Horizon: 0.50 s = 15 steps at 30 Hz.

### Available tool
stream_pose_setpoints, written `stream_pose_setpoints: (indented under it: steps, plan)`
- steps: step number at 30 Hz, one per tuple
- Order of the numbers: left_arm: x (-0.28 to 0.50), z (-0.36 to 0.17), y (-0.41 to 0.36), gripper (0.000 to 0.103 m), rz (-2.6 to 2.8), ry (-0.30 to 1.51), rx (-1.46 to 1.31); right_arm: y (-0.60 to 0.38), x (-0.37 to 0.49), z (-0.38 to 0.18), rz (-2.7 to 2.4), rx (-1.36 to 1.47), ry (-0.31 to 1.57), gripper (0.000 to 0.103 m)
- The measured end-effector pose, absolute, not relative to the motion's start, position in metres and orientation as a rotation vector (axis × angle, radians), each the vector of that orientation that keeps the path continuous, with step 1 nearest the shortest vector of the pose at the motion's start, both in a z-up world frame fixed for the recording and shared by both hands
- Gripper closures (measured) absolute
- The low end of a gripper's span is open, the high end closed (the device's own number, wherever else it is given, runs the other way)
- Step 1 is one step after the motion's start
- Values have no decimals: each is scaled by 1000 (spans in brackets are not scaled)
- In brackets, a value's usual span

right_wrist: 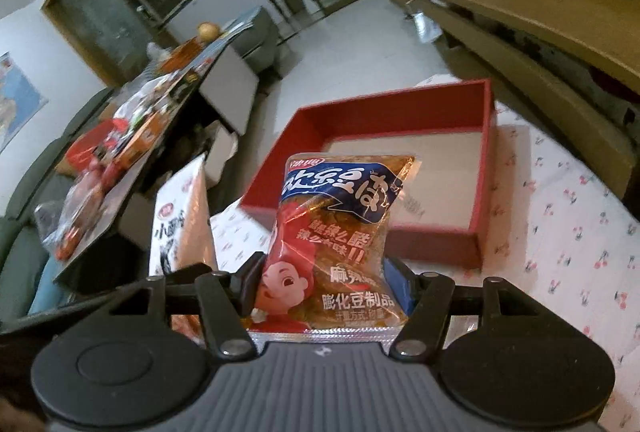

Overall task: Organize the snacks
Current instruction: 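Carry both bags over the red box with both grippers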

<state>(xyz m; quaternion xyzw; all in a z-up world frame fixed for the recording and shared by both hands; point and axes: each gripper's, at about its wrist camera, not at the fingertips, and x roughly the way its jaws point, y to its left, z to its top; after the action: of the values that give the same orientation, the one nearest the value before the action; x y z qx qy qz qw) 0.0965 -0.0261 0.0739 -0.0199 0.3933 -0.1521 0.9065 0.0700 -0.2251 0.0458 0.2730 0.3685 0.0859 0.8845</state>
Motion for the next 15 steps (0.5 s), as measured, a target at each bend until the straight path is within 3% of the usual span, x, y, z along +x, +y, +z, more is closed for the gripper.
stream_pose_setpoints:
  steps: [15]
  plan:
    - [208, 42, -69, 55, -334, 768, 10, -243, 166, 30, 69, 515, 768, 35]
